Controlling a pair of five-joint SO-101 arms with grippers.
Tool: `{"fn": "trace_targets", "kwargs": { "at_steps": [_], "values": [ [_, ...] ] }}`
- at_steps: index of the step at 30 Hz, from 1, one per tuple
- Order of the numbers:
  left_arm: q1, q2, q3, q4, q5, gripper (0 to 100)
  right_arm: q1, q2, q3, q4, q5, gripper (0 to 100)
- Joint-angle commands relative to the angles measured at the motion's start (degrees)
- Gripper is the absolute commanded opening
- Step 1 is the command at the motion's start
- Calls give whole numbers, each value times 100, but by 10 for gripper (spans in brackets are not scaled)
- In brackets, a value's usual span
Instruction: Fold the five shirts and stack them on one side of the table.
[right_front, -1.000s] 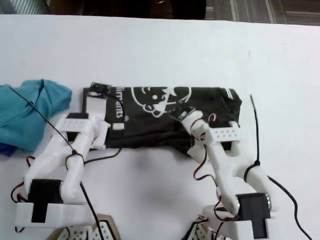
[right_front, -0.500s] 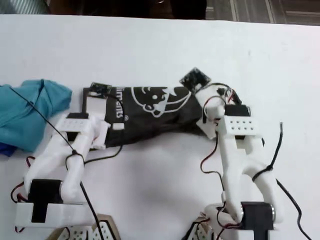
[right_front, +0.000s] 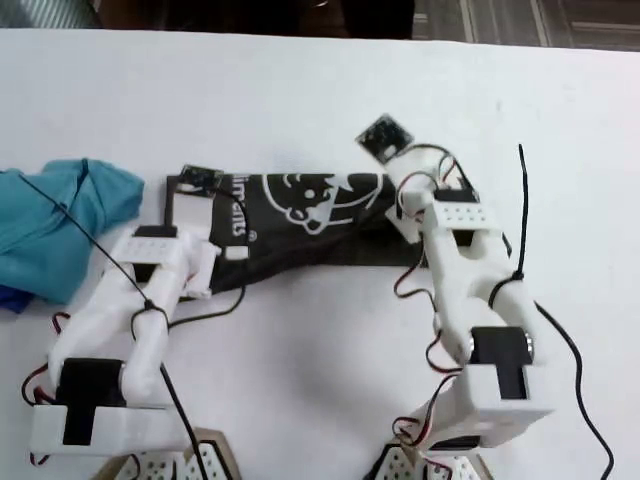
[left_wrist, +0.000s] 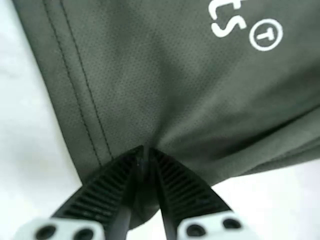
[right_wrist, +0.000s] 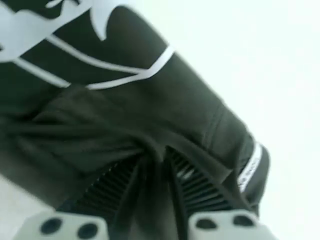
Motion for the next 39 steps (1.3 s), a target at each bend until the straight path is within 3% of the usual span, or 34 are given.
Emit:
{"fn": "trace_targets", "kwargs": {
  "at_steps": [1, 8, 12, 16, 19, 33, 39],
  "values": [
    [-105, -62, -4, -97, 18, 26, 31, 75, -712, 268, -484, 174],
    [-105, -62, -4, -97, 18, 26, 40, 40, -1152, 409, -1064, 142],
    [-105, -62, -4, -97, 18, 26, 48, -207, -1143, 1349, -1073, 7],
    [-105, -62, -4, -97, 18, 26, -31, -435, -1108, 2580, -1073, 19],
    [-105, -62, -4, -97, 18, 26, -268, -303, -1108, 2923, -1090, 19],
    [-105, -62, -4, -97, 26, 26, -734, 1112, -1196, 1068, -1125, 19],
    [-105, -62, -4, -97, 26, 26, -699, 1112, -1618, 1024, -1125, 19]
  ]
}}
